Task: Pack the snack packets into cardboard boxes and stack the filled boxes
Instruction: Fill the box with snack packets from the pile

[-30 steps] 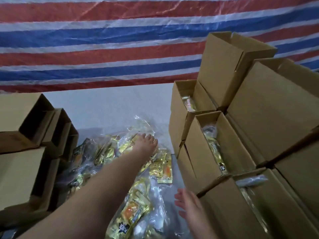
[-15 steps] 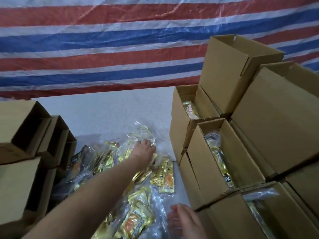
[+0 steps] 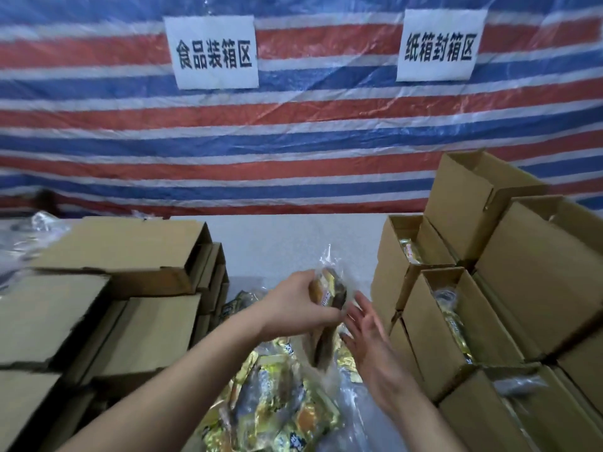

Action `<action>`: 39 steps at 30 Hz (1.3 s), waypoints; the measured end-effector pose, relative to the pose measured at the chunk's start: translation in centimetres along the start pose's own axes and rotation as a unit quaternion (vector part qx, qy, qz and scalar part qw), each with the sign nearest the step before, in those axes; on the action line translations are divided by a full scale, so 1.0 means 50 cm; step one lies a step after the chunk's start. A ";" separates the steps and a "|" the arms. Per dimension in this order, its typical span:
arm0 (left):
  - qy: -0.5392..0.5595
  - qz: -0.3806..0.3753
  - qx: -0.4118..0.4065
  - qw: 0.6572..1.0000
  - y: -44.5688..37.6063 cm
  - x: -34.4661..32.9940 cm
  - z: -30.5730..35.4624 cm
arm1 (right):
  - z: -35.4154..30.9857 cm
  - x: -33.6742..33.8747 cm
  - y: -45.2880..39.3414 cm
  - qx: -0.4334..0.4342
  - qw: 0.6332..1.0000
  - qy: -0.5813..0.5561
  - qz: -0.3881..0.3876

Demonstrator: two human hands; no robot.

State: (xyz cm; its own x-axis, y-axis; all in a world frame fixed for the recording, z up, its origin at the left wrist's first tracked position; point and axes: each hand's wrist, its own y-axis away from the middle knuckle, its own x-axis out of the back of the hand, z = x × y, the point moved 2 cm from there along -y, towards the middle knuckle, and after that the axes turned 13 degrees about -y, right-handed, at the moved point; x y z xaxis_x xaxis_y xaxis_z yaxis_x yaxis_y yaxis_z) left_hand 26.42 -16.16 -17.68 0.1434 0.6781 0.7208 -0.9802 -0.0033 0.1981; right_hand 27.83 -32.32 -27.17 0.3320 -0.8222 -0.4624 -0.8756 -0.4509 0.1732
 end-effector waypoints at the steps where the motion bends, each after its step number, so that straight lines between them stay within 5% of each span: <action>1: 0.033 0.002 0.002 0.999 0.028 0.011 0.010 | -0.008 -0.022 0.008 0.000 1.000 -0.009 -0.028; 8: 0.223 0.048 0.019 0.973 0.144 0.018 0.038 | -0.027 -0.136 0.074 0.015 0.994 0.023 -0.105; 15: 0.501 0.001 0.021 0.865 0.187 -0.010 0.043 | -0.024 -0.174 0.118 0.006 0.995 0.045 -0.086; 25: 0.325 0.126 0.082 0.934 0.250 -0.036 -0.113 | -0.046 -0.115 0.157 -0.026 0.997 -0.043 -0.052; 32: 0.081 0.024 0.147 0.986 0.361 -0.214 -0.263 | -0.015 -0.072 0.186 -0.072 0.997 -0.002 0.003; 39: 0.073 -0.075 0.190 0.976 0.416 -0.341 -0.338 | 0.045 -0.057 0.238 -0.114 0.974 0.179 -0.076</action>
State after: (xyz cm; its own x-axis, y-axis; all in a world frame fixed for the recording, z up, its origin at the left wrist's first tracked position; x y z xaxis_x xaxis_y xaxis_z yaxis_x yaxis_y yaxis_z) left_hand 1.27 -15.37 -37.05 0.2327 0.7888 0.5689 -0.8242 -0.1506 0.5459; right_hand 15.67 -34.58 -25.75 0.5879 -0.7905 -0.1718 -0.7203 -0.6082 0.3336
